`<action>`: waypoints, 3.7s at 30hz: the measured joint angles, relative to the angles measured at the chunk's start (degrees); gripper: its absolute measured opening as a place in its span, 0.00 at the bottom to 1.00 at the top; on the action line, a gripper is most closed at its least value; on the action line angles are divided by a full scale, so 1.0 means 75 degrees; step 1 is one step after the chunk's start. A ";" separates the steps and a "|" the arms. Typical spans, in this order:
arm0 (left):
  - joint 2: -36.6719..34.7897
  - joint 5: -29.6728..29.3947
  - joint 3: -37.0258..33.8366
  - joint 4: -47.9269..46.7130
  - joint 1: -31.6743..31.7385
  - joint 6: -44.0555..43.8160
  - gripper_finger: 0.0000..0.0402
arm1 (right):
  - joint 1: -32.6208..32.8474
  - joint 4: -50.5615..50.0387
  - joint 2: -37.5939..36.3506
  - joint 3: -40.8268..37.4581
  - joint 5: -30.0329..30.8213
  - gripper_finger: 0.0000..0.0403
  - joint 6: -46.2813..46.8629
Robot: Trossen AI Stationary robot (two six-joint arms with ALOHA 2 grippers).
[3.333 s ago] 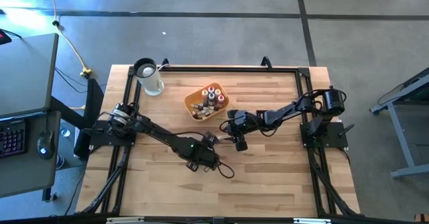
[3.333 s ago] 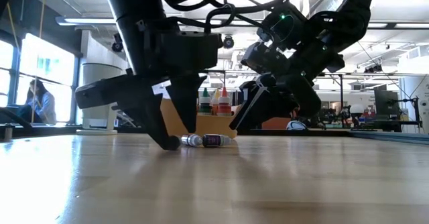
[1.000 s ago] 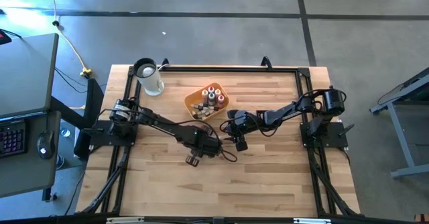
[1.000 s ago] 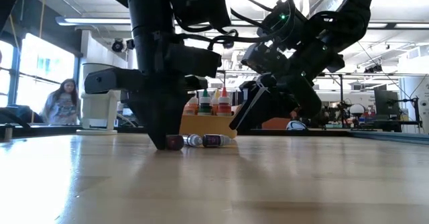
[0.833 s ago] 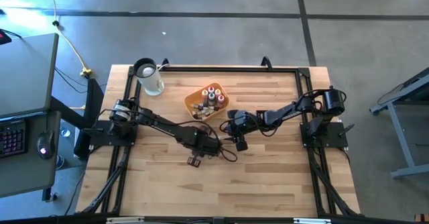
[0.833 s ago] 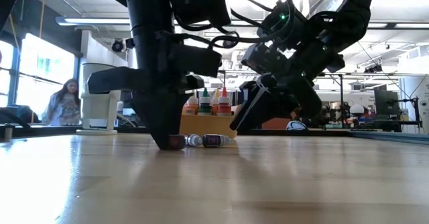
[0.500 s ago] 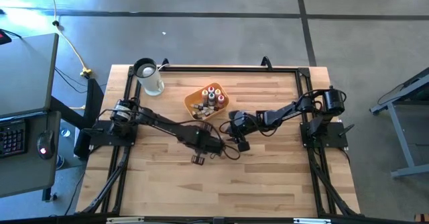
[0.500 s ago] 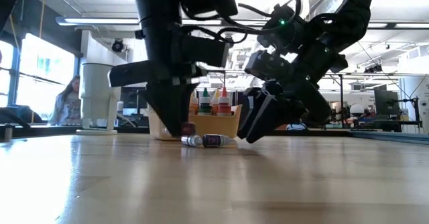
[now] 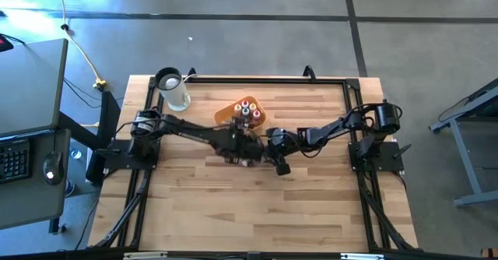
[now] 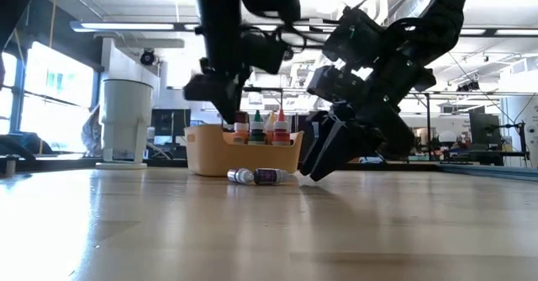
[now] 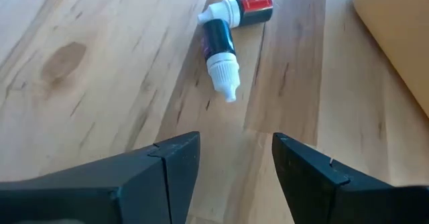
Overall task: Pick & Place food coloring
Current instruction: Put the small red food coloring bottle into the yellow bin, then put the small purple food coloring bottle into the yellow bin
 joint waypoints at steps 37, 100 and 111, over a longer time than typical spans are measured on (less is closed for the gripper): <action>-0.0471 0.0562 0.1618 -0.3740 0.0155 -0.2929 0.37 | 0.0015 0.1222 0.0000 -0.0003 -0.0491 0.45 0.0026; -0.4631 0.0498 -0.6932 0.8277 -0.1815 -0.2330 0.37 | -0.0192 0.4770 0.2283 0.0070 -0.1230 0.17 0.0904; -0.4628 0.0556 -0.6932 0.8234 -0.1815 -0.2333 0.37 | -0.0313 0.5051 0.0866 0.0080 0.0838 0.19 0.0378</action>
